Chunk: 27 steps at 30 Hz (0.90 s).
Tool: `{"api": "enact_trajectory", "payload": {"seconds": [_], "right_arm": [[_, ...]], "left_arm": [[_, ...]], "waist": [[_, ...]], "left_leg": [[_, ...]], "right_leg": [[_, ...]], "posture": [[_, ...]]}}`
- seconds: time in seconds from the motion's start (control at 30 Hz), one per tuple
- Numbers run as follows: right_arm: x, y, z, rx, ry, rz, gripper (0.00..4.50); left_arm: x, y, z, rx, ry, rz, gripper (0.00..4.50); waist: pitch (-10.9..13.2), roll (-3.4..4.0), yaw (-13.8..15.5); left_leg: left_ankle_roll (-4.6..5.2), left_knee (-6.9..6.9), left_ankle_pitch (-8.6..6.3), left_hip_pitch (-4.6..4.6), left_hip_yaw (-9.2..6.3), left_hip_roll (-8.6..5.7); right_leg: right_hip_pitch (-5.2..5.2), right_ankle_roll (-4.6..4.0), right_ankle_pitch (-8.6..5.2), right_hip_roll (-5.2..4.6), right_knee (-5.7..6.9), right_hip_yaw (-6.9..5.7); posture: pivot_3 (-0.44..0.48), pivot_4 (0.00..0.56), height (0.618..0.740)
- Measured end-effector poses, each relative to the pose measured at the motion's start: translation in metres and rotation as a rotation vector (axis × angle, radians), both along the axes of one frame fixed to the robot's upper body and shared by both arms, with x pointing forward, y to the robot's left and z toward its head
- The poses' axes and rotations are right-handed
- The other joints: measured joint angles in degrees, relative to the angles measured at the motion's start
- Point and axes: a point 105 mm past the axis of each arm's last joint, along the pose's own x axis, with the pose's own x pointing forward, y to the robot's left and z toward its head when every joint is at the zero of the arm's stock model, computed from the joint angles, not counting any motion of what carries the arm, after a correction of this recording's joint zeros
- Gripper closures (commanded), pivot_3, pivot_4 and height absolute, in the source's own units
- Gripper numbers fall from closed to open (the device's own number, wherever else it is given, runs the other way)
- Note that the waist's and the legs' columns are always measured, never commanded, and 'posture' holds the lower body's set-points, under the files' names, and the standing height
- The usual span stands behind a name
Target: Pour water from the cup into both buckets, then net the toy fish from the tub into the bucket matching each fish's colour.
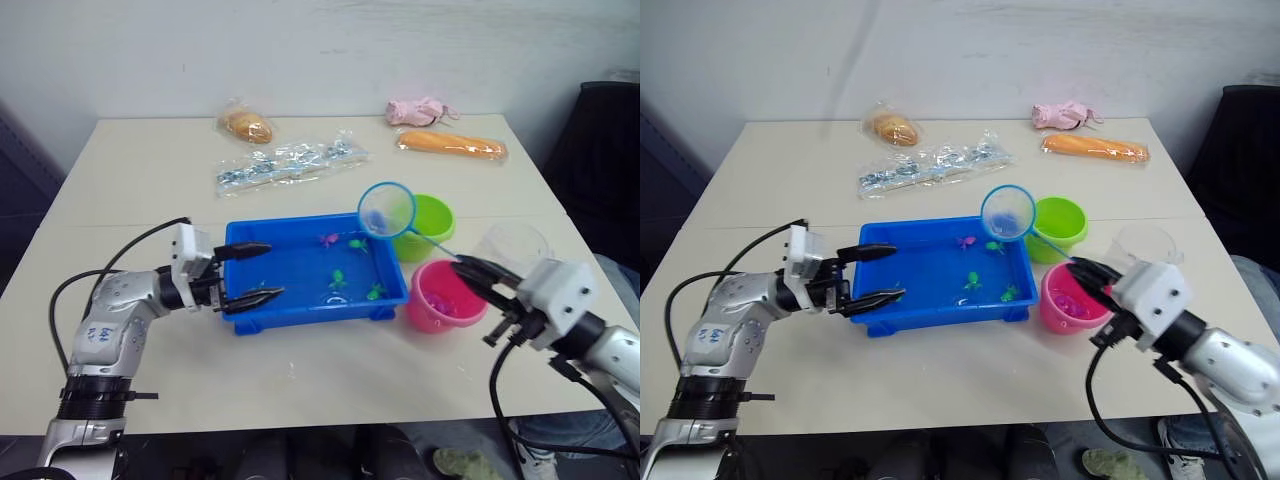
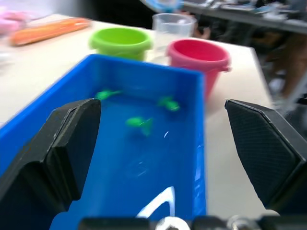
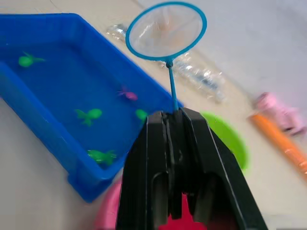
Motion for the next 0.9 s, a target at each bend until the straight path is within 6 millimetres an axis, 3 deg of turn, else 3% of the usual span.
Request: {"api": "enact_trajectory", "payload": {"seconds": [0.2, 0.5, 0.73, 0.9], "right_arm": [[0.016, 0.029, -0.023, 0.002, 0.255, 0.033, 4.5], [0.046, 0.041, -0.044, 0.062, 0.659, -0.065, 4.5], [0.061, 0.053, -0.028, 0.121, 0.725, -0.093, 4.5], [0.071, 0.049, -0.033, 0.117, 0.741, -0.177, 4.5]], "left_arm": [[-0.01, 0.012, -0.004, 0.015, 0.002, 0.074, 0.03], [-0.012, 0.014, 0.001, 0.021, -0.019, 0.111, 0.03], [-0.013, 0.013, 0.003, 0.023, -0.03, 0.125, 0.03], [-0.013, 0.013, 0.003, 0.019, -0.031, 0.133, 0.03]], "waist": [[0.01, 0.02, 0.03], [0.0, 0.03, -0.38], [0.0, 0.04, -0.35], [0.0, 0.04, -0.26]], "left_leg": [[0.06, 0.02, -0.03, -0.08, -0.03, -0.05], [0.01, 0.03, -0.02, -0.56, -0.01, -0.03], [-0.01, 0.02, 0.0, -0.73, 0.18, -0.07], [-0.01, 0.02, 0.0, -0.85, 0.23, -0.1]], "right_leg": [[-0.03, 0.01, 0.01, -0.1, -0.04, -0.05], [-0.5, 0.01, 0.02, -0.01, 0.06, -0.09], [-0.81, 0.02, 0.02, 0.02, 0.16, -0.03], [-0.93, 0.02, 0.02, 0.03, 0.18, -0.02]], "posture": [[0.0, 0.15, 0.74], [0.0, 0.15, 0.74], [0.0, 0.15, 0.74], [0.0, 0.15, 0.74]]}}
